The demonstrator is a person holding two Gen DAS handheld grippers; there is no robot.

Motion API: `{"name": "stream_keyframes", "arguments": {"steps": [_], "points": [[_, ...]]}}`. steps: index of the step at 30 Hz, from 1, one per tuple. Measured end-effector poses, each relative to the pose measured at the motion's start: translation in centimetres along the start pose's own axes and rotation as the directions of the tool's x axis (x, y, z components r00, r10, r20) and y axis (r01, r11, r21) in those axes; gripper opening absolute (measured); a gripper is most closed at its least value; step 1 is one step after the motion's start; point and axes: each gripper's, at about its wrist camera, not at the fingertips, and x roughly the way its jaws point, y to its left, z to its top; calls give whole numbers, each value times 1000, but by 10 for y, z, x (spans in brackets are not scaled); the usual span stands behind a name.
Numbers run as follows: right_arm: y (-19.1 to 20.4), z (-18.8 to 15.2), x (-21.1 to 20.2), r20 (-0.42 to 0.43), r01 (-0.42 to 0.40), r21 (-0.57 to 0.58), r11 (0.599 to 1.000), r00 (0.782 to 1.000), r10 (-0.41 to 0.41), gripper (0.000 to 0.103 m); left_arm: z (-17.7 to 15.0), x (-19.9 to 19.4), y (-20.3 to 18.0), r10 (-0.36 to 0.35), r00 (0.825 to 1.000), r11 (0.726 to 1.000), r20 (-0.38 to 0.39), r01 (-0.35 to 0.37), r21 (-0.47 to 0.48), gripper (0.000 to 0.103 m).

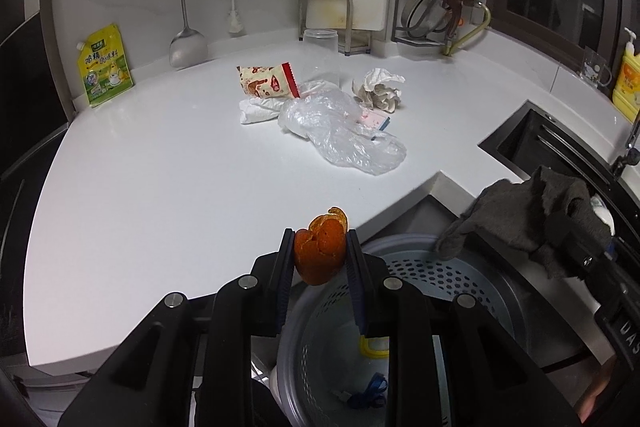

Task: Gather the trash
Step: 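Carry the cloth and orange peel over the bin and open both tools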

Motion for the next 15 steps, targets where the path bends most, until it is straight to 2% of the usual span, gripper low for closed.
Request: {"name": "stream_keyframes", "arguments": {"steps": [15], "points": [[14,-45,9,-102,-25,-1,1000,994,24,28,-35,2,-1,-12,998,1000,-58,13,7,25]]}}
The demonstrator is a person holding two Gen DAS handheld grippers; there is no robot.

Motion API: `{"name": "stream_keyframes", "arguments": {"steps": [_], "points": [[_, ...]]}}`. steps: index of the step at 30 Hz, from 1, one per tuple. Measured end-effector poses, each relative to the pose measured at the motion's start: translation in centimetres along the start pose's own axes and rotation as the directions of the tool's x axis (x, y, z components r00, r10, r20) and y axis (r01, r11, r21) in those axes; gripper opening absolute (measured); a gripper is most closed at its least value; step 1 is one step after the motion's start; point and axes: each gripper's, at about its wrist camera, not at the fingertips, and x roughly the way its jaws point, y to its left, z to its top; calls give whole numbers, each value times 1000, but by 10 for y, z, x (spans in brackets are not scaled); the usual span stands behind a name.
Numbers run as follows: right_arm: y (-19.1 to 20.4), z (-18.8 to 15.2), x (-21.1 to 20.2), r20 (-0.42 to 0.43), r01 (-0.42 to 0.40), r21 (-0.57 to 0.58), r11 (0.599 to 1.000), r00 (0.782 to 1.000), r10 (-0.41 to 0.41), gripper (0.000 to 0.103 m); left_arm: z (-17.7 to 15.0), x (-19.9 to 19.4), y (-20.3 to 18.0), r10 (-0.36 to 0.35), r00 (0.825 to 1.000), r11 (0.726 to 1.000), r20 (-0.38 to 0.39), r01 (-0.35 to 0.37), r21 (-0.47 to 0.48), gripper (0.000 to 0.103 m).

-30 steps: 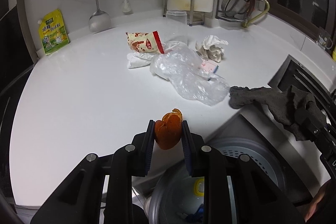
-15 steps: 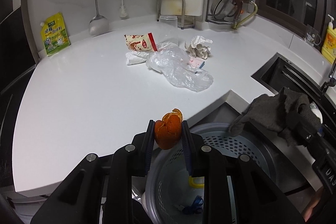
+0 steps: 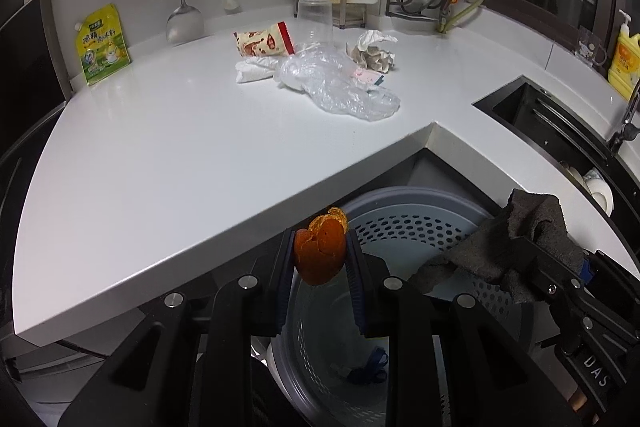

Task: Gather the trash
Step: 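Carry the cloth and orange peel over the bin and open both tools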

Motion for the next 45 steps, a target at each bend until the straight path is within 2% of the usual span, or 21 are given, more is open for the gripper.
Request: {"name": "stream_keyframes", "arguments": {"steps": [25,45], "points": [[-13,-30,20,-112,4,30,1000,994,-1,28,-24,20,-8,-11,996,999,-89,13,29,25],[-21,-37,30,-150,11,56,998,989,-3,28,-32,29,-10,-14,992,999,-126,19,39,29]]}}
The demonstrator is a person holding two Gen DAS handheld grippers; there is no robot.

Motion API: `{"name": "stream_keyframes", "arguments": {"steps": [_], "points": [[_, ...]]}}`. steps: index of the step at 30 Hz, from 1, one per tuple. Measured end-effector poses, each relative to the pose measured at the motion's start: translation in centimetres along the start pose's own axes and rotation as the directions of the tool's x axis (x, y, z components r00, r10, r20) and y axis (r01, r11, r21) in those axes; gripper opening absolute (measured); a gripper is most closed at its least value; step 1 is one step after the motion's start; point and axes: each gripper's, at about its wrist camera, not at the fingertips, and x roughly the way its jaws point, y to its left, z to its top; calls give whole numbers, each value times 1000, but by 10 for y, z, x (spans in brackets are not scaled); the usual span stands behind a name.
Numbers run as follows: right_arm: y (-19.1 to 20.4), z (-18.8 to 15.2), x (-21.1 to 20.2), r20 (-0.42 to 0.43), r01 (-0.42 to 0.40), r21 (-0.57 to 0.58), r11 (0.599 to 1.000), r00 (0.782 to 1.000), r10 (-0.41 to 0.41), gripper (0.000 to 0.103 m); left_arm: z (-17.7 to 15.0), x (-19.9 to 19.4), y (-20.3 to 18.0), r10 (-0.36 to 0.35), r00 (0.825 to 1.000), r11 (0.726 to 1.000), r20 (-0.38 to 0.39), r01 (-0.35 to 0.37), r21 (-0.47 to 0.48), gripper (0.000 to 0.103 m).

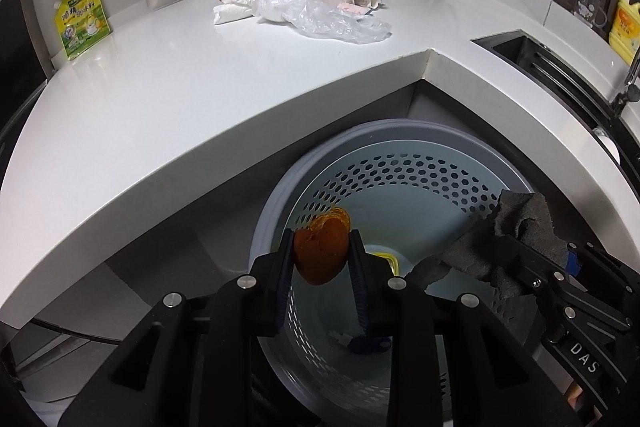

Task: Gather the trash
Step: 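Carry the cloth and orange peel over the bin and open both tools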

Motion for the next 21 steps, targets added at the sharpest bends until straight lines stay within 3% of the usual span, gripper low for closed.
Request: {"name": "stream_keyframes", "arguments": {"steps": [3,7,11,21], "points": [[0,0,0,3,5,0,1000,1000,-5,29,0,0,1,1,1000,1000,2,-1,-6,33],[0,0,-3,16,11,0,1000,1000,-11,34,1,-5,4,3,1000,1000,22,-2,-20,54],[0,1,-6,29,17,4,1000,999,-18,45,2,-7,5,4,1000,1000,28,-4,-20,56],[-1,1,-11,50,21,12,1000,999,-22,53,2,-10,9,5,999,1000,37,-3,-31,67]]}}
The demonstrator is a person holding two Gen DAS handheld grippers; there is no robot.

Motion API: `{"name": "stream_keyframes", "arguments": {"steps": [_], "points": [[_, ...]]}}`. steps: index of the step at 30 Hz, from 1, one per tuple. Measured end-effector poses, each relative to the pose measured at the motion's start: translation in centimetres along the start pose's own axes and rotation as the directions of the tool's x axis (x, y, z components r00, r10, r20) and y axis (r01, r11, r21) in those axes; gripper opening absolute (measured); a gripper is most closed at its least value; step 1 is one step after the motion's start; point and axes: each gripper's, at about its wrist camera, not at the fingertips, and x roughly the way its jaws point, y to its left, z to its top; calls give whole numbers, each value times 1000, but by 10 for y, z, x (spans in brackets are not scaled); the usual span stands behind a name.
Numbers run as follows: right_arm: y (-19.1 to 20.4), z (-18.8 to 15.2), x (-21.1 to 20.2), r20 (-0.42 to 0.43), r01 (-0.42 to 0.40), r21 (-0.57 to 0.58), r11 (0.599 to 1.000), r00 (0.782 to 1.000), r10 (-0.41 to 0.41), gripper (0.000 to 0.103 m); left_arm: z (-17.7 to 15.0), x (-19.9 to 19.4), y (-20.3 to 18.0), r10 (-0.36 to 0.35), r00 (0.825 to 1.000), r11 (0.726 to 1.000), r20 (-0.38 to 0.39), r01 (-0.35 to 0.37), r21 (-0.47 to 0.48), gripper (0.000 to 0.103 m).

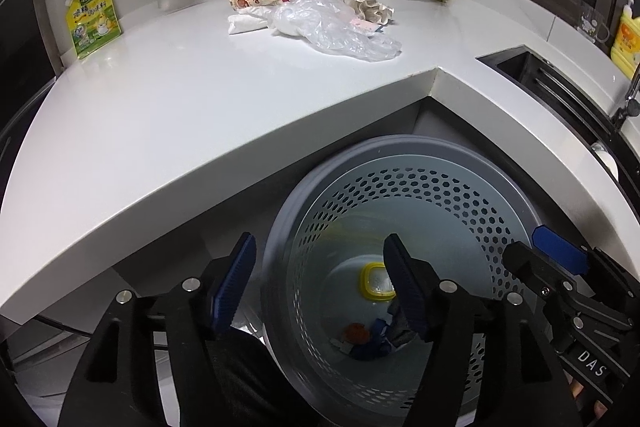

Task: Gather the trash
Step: 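Carry the cloth and orange peel over the bin and open both tools, then move both tools over the counter toward the bag and crumpled tissue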

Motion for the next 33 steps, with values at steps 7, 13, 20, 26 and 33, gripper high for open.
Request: {"name": "stream_keyframes", "arguments": {"steps": [7,13,20,26,33], "points": [[-2,0,-4,17,6,7,1000,1000,-6,56,1,-5,4,7,1000,1000,19,-7,-10,73],[-3,3,-7,36,8,8,1000,999,-9,61,6,-9,7,3,999,1000,40,-2,-25,80],[-4,15,-7,58,-6,12,1000,998,5,66,18,-23,14,19,996,999,90,-15,-43,87],[-3,31,-9,81,-9,-11,1000,997,9,66,31,-30,19,27,992,998,119,-20,-66,91],[4,60,-13,112,-33,-66,997,993,40,71,51,-36,23,48,986,995,160,-34,-90,96]]}}
